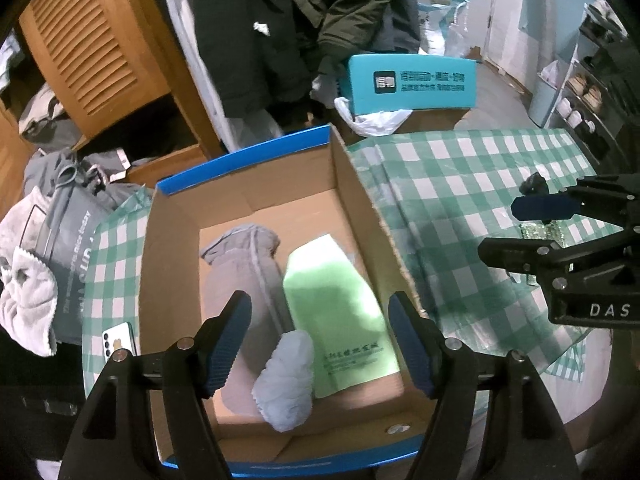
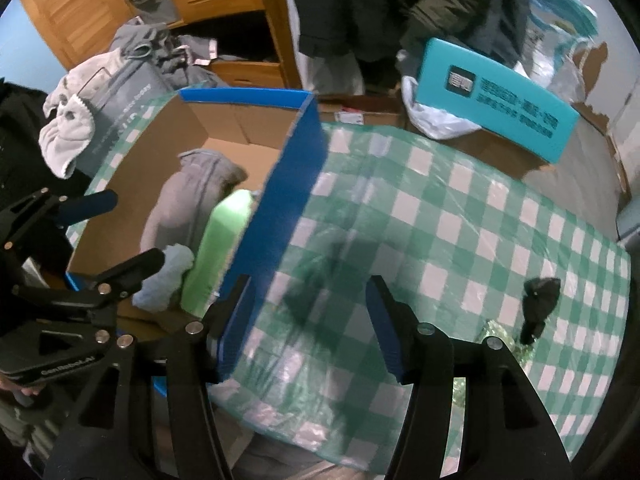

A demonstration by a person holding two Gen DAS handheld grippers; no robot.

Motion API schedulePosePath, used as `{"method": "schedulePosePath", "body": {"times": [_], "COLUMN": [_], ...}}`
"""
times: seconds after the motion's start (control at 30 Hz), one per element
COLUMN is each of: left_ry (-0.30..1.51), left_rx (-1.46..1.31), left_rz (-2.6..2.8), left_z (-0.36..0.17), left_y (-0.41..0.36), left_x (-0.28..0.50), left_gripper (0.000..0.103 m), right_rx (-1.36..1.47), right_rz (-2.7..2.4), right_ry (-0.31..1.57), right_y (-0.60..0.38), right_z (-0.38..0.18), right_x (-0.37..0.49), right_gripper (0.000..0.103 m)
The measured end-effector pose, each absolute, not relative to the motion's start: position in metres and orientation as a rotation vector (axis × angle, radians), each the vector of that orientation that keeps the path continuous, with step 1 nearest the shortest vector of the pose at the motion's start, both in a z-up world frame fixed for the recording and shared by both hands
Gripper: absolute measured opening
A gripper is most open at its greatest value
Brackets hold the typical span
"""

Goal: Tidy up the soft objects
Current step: 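Open both grippers to release the white bundle and green tube into the box, then move both grippers back over the table toward the green mesh scrubber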

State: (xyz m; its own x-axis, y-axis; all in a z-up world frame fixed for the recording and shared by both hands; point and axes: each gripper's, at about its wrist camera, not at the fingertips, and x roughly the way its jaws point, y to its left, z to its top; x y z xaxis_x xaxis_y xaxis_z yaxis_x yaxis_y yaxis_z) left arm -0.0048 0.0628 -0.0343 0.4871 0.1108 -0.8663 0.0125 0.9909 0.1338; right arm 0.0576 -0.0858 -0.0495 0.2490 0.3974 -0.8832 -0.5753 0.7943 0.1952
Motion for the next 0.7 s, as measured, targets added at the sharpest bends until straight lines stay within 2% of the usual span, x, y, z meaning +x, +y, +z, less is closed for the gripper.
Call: {"method": "schedulePosePath", "body": {"times": [0.7], "left_ry": [1.130], "left_rx": [0.157], "left_rz": [-0.078], "left_z": [-0.050], "left_y": [-0.021], "left_x": [0.025], "left_gripper": [0.073], "right_rx": [-0.115], "right_rz": [0.482], "right_ry": [1.195], "right_y": [-0.186], "right_z": [-0.084], "right_x": [0.079], "right_gripper": [0.060]}}
